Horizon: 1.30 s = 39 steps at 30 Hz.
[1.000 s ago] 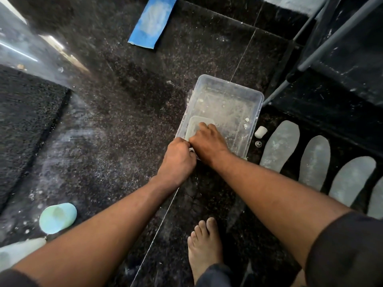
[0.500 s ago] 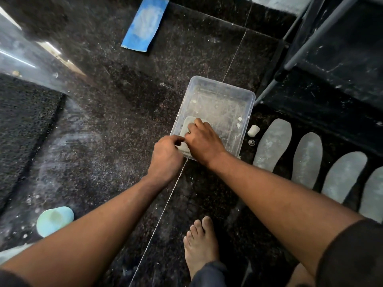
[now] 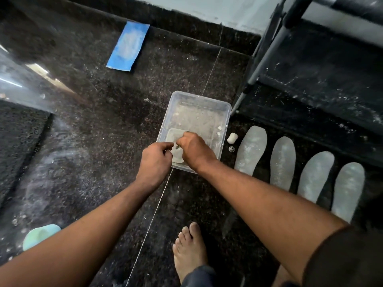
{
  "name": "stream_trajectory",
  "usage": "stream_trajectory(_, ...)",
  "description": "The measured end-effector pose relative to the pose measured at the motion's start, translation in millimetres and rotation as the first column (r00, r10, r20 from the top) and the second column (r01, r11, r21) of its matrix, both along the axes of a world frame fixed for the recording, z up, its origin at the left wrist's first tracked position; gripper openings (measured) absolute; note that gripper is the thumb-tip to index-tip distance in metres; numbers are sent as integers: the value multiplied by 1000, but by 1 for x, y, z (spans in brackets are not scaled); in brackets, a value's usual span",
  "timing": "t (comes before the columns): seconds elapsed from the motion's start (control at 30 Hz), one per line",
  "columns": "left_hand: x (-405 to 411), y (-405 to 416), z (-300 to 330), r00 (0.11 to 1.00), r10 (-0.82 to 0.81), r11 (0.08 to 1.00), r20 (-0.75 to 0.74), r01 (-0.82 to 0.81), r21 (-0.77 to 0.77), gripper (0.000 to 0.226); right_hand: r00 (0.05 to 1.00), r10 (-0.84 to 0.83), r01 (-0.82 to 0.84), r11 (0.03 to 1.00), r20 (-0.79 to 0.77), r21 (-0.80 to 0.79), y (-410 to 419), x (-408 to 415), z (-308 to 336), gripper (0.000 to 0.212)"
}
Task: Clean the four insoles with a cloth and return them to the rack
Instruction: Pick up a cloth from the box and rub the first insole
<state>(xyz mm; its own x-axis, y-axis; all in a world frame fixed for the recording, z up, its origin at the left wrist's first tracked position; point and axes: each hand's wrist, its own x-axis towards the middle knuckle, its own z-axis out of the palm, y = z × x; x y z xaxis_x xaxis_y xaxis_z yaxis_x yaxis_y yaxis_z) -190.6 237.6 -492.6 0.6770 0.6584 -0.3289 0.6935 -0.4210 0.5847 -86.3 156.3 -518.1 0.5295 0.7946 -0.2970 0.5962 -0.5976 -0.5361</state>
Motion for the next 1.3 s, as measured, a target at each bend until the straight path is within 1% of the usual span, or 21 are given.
stream_trajectory(0.13,4,-3,2,1000,-17,1000,4,17,1,37,999,-22,22,1000,-44,15,-5,2,-3,43)
stream_trajectory(0.23,5,-5,0,1000,-16,1000,-8,16,-17,35,993,-101,103,994,-60,29,-8,3,-6,43)
stream_trajectory(0.3,5,-6,-1,1000,-18,999,-19,17,-29,34,991,-125,126,992,-52,26,-8,3,-6,37)
stream_trajectory(0.4,7,-8,-4,999,-36,999,-14,35,-33,32,991,-126,129,990,-51,53,-4,2,-3,19)
stream_trajectory(0.47,8,-8,-5,999,-31,999,-20,31,-26,31,994,-98,100,994,-41,38,-1,2,-6,17)
stream_trajectory(0.53,7,-7,-5,1000,-6,1000,-29,5,-24,33,993,-113,113,993,-29,22,0,2,-7,14)
stream_trajectory(0.57,6,-7,-5,1000,5,1000,-31,-6,-23,35,990,-135,135,991,-34,17,-1,3,-7,15)
stream_trajectory(0.67,4,-5,-4,999,31,999,-35,-32,-33,36,983,-171,172,985,-69,12,-4,2,-3,29)
stream_trajectory(0.73,4,-5,-4,999,23,998,-29,-25,-51,37,982,-173,175,984,-80,16,-6,1,0,32)
stream_trajectory(0.93,8,-8,0,1000,-3,999,-18,2,-49,37,991,-134,135,989,-17,58,-4,-3,-4,26)
stream_trajectory(1.0,10,-9,0,1000,8,998,-20,-9,-61,36,994,-111,111,992,-2,62,-5,-3,-6,17)
stream_trajectory(1.03,11,-9,-1,1000,12,997,-24,-14,-69,36,994,-111,112,992,-5,58,-6,-3,-6,17)
stream_trajectory(1.17,15,-12,-3,999,2,993,-44,-7,-116,33,976,-202,204,979,-80,23,-16,2,1,25)
stream_trajectory(1.3,23,-23,5,999,-34,991,-3,33,-133,34,972,-230,231,973,-49,12,-31,7,9,23)
